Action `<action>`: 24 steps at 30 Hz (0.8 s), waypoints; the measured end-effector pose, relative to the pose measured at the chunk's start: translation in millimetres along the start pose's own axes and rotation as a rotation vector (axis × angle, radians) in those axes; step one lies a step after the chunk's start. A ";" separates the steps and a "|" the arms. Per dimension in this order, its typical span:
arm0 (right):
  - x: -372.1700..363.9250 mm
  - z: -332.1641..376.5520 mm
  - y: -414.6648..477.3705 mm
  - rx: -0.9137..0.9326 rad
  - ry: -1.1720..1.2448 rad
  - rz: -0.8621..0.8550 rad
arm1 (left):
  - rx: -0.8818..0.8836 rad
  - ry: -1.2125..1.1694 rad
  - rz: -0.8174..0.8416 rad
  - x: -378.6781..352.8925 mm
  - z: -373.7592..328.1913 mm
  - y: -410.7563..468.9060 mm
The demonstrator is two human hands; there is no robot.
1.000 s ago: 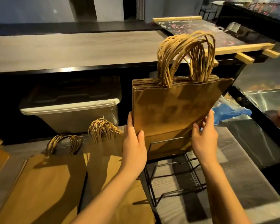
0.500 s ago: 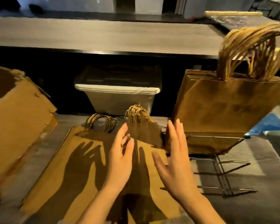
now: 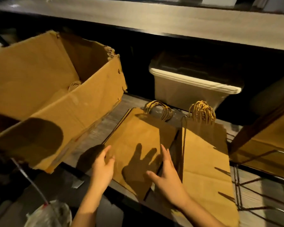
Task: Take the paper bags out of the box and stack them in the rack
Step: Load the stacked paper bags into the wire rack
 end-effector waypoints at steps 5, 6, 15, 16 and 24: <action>-15.1 -10.9 0.3 -0.224 0.438 0.119 | 0.017 0.193 0.055 1.8 11.7 3.4; -16.6 -12.4 1.0 -0.257 0.523 0.117 | 0.018 0.254 0.072 2.4 11.6 3.8; -8.1 2.3 -6.8 -0.278 0.939 0.005 | -0.097 0.648 0.099 5.0 10.5 10.2; -6.8 4.3 -5.9 -0.277 0.953 -0.003 | -0.099 0.647 0.095 5.9 10.6 10.0; -12.0 26.5 15.8 -0.241 0.720 0.106 | -0.040 0.428 0.147 9.5 13.1 0.3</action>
Point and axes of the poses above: each hand's wrist, its own y-axis towards the middle knuckle, its own x-axis out of the back of the hand, z = x × y, the point moved 2 cm from there along y, towards the middle knuckle, and after that the axes turned 7 degrees about -x, right-handed, at the moved point
